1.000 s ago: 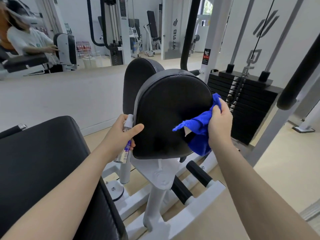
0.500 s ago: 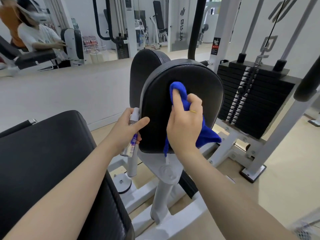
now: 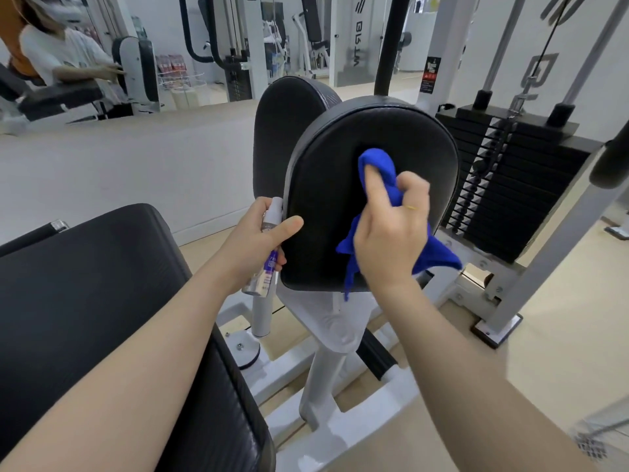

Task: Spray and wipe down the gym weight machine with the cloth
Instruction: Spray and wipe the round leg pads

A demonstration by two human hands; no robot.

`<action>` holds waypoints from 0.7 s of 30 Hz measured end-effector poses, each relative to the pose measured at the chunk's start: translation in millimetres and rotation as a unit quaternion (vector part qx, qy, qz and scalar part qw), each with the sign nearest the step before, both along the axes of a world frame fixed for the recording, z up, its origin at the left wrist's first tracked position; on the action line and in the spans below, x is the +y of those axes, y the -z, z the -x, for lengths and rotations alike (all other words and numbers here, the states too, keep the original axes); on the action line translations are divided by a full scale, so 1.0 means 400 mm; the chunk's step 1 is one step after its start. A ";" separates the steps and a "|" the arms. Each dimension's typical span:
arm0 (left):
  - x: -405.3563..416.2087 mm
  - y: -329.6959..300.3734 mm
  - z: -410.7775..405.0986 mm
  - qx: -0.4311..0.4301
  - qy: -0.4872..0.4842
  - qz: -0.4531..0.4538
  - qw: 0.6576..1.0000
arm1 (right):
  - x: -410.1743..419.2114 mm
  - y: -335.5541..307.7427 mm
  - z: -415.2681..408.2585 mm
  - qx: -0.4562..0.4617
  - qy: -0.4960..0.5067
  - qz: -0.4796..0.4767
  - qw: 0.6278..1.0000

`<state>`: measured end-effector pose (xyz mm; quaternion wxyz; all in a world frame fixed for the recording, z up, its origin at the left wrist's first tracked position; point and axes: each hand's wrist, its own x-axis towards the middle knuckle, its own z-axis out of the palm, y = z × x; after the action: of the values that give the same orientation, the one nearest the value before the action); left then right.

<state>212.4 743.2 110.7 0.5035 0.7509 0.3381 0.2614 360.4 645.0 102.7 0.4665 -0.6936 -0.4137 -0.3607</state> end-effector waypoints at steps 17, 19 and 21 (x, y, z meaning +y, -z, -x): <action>-0.027 0.000 0.031 -0.063 -0.047 0.074 0.994 | 0.014 -0.019 0.100 0.055 -0.125 0.083 0.987; -0.030 -0.009 0.036 -0.082 -0.063 0.103 0.989 | 0.005 -0.017 0.112 -0.006 -0.169 0.111 0.979; -0.038 -0.013 0.040 -0.090 -0.066 0.109 0.988 | -0.003 -0.040 0.086 -0.045 -0.195 0.144 0.969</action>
<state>196.4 728.0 115.8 0.5926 0.6409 0.3669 0.3216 325.9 643.8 118.7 0.4045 -0.6422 -0.6091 -0.2301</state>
